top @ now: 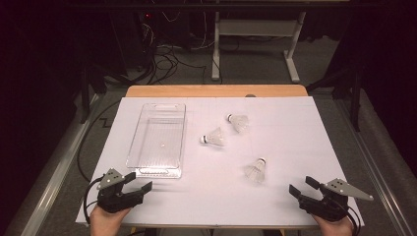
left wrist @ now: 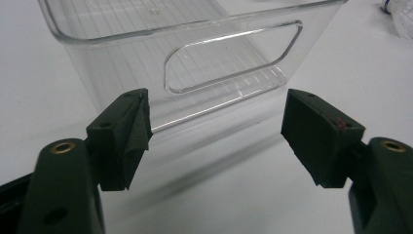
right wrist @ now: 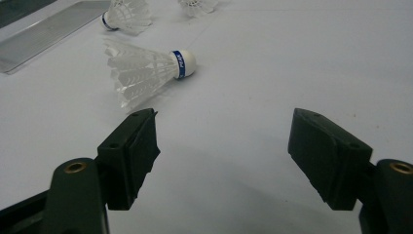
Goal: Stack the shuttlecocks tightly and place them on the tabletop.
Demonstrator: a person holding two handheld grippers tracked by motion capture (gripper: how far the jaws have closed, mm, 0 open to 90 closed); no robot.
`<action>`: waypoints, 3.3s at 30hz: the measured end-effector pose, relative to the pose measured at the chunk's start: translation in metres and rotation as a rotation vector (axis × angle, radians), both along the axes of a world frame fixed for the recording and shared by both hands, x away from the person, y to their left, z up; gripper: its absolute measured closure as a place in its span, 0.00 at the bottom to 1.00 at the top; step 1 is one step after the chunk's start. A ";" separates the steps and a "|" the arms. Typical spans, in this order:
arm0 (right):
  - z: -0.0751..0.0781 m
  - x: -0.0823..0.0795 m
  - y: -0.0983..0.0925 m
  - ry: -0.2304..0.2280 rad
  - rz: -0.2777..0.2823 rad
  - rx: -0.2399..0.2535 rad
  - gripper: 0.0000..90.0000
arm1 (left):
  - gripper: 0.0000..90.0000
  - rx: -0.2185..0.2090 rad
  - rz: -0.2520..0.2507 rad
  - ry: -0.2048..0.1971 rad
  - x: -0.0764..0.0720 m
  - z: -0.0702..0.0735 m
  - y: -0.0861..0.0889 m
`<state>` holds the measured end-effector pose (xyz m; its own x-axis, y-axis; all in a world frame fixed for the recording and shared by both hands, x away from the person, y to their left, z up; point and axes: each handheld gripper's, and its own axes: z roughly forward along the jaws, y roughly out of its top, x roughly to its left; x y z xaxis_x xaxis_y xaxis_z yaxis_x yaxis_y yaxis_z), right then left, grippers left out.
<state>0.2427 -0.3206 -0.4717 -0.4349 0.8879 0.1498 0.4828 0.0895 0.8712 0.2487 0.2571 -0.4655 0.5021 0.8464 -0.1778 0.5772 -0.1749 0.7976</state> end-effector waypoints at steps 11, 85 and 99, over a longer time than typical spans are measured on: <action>0.001 0.001 0.000 -0.003 0.003 0.001 0.30 | 0.31 -0.024 0.026 -0.017 -0.004 -0.003 0.005; 0.037 0.087 0.045 0.178 0.080 -0.025 0.49 | 0.30 -0.010 0.032 -0.045 -0.009 -0.003 0.005; 0.044 0.107 0.058 0.217 0.100 -0.083 0.50 | 0.30 -0.004 0.034 -0.049 -0.009 -0.003 0.005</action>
<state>0.3500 -0.2628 -0.4280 -0.4864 0.8554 0.1778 0.6432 0.2129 0.7355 0.2393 0.2622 -0.4683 0.4812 0.8624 -0.1571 0.5432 -0.1527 0.8256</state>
